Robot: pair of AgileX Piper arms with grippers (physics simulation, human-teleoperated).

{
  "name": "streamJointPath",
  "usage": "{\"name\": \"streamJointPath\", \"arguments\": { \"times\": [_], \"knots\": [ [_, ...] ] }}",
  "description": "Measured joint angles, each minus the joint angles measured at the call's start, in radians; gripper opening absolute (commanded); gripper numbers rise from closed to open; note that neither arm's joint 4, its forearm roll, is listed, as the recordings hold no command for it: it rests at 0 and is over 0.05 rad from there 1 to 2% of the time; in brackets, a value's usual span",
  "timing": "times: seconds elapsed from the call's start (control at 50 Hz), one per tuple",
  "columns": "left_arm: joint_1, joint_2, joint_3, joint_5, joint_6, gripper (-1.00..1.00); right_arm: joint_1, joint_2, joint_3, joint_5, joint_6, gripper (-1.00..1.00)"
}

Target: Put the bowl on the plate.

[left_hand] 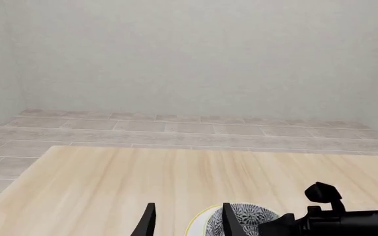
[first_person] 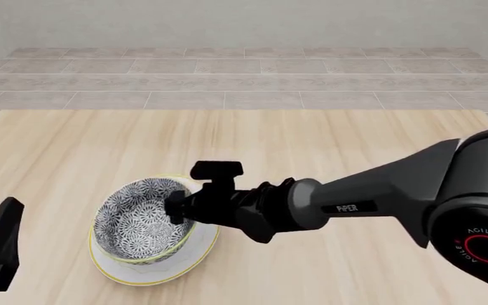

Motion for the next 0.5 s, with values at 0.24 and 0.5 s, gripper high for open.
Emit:
{"name": "streamJointPath", "arguments": {
  "times": [0.24,0.5],
  "knots": [
    [-0.001,0.000,0.000,0.000,0.001,1.00,0.003,-0.031,0.007,0.019,-0.014,1.00],
    [-0.002,0.000,0.005,-0.005,0.001,1.00,0.004,-0.083,0.017,0.048,-0.037,1.00]
  ]
}}
